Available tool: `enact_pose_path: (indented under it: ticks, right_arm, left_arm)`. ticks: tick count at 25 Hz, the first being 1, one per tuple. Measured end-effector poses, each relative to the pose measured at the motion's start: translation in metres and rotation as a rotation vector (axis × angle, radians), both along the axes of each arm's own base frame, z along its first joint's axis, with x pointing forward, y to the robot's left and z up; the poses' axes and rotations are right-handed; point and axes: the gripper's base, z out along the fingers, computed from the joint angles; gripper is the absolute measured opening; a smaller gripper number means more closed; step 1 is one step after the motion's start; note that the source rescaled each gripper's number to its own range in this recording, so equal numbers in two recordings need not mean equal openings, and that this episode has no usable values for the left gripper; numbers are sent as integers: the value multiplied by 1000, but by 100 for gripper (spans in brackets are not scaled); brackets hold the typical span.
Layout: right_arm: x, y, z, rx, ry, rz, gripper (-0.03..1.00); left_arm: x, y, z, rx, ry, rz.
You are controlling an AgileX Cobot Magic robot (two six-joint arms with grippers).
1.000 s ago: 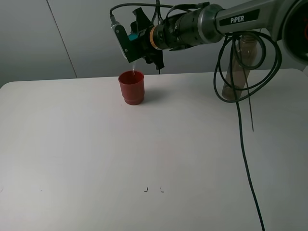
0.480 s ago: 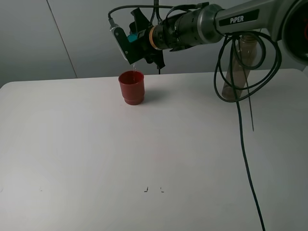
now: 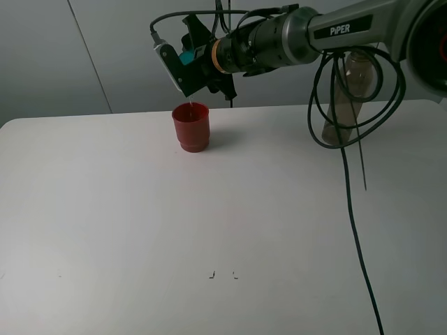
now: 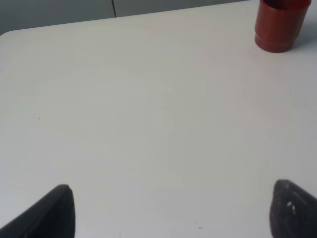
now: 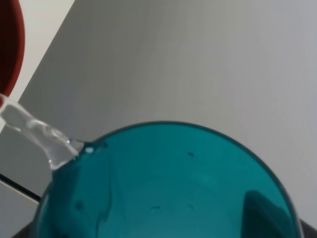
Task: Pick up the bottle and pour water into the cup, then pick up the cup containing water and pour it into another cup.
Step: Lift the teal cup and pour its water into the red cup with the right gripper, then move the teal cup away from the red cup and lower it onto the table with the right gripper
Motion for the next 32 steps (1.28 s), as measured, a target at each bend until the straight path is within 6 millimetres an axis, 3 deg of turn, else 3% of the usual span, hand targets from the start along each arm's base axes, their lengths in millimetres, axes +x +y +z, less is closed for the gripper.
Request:
enact_pose_path:
  ticks: [24,32]
  right_arm:
    - [-2,4,1,-97,-73,15,11]
    - [-5,8,1,4,-5,14,11]
  left_arm:
    - [0,0,0,0,0,0]
    - [0,0,0,0,0,0]
